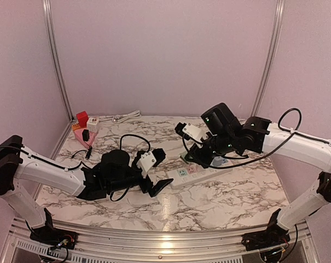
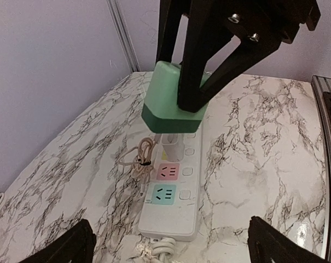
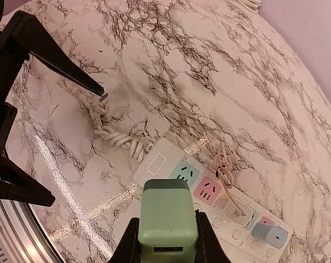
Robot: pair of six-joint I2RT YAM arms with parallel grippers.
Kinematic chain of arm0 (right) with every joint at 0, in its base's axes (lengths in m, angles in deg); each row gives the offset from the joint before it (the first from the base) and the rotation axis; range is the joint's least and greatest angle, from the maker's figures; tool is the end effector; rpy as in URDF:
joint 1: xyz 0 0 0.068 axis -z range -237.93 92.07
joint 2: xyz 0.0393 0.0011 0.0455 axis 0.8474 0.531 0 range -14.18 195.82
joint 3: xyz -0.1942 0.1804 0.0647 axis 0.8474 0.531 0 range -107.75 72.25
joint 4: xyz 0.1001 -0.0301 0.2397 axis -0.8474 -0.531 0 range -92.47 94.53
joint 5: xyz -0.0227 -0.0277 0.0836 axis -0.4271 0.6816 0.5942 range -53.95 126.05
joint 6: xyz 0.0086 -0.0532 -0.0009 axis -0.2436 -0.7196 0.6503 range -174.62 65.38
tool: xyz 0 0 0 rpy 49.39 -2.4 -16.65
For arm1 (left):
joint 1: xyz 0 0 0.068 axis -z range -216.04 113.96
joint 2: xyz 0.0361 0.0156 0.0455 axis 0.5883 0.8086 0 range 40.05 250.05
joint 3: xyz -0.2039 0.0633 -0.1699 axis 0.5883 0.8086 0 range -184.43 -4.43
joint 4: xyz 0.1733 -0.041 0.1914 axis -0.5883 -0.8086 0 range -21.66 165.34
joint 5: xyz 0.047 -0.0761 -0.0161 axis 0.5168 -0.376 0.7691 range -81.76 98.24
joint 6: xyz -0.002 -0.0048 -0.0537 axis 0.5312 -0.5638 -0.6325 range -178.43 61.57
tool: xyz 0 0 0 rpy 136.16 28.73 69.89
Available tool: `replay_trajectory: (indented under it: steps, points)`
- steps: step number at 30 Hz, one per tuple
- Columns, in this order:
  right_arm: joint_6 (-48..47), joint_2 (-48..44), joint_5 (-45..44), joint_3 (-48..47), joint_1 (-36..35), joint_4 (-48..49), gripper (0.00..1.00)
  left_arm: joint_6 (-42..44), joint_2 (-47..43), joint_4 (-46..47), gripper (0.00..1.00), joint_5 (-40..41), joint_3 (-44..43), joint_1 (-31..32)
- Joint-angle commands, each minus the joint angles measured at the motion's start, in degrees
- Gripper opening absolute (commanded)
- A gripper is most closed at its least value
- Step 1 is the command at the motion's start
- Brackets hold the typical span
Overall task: Insert the plug
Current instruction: Insert the socket into the socket slot.
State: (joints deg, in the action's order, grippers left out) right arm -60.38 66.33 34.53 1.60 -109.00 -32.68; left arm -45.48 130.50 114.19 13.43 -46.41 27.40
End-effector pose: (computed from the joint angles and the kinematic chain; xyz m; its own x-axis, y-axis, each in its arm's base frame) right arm 0.1910 0.2350 0.3109 -0.3807 -0.6312 -0.6758 -0.8087 0.5817 -0.0877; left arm 0.1537 -0.3002 0.2156 0.1179 0.2635 -0.9574 0.8460 0.4782 0.2357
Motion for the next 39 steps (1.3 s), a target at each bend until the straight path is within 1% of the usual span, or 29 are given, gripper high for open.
replay_trajectory:
  steps: [1, 6, 10, 12, 15, 18, 22, 25, 30, 32, 39]
  points:
    - [-10.2, 2.7, 4.1, -4.7, 0.3, -4.0, 0.00, -4.4, 0.6, 3.0, 0.99, 1.5, 1.6, -0.1]
    - [-19.9, 4.4, -1.7, -4.2, 0.3, -2.9, 0.00, -7.5, 0.7, 2.9, 0.99, 4.0, 1.5, -0.5]
    - [-28.1, 4.9, -2.1, -3.4, 0.3, -0.7, 0.00, -12.3, -1.3, 2.3, 0.99, 6.2, 2.5, -2.0]
    - [-30.6, 5.8, -1.5, -4.4, 0.2, -1.1, 0.00, -15.9, -2.7, 2.3, 0.99, 5.0, 3.7, -3.1]
    - [-32.8, 8.1, -0.7, -6.8, 0.3, -2.9, 0.00, -18.2, -3.5, 2.1, 0.99, 2.1, 4.9, -4.3]
    - [-34.6, 11.5, 0.7, -9.8, 0.3, -6.6, 0.00, -19.6, -3.8, 0.8, 0.99, 1.1, 5.3, -4.5]
    - [-36.2, 15.5, -0.7, -11.5, 0.3, -9.2, 0.00, -21.1, -4.2, -4.4, 0.99, -1.8, 3.9, -4.6]
    - [-37.2, 17.1, -0.3, -11.7, 0.3, -9.3, 0.00, -21.1, -5.5, -6.1, 0.99, -4.4, 3.9, -4.7]
    - [-38.8, 20.0, -1.4, -13.7, 1.1, -9.5, 0.00, -20.9, -8.0, -6.6, 0.99, -4.9, 5.2, -5.5]
    - [-39.6, 20.9, -1.2, -14.6, 2.0, -9.5, 0.00, -21.0, -8.6, -6.5, 0.99, -6.6, 5.7, -5.8]
    - [-41.3, 23.4, -3.2, -14.1, 4.2, -8.2, 0.00, -21.4, -8.8, -6.4, 0.99, -7.8, 6.8, -6.6]
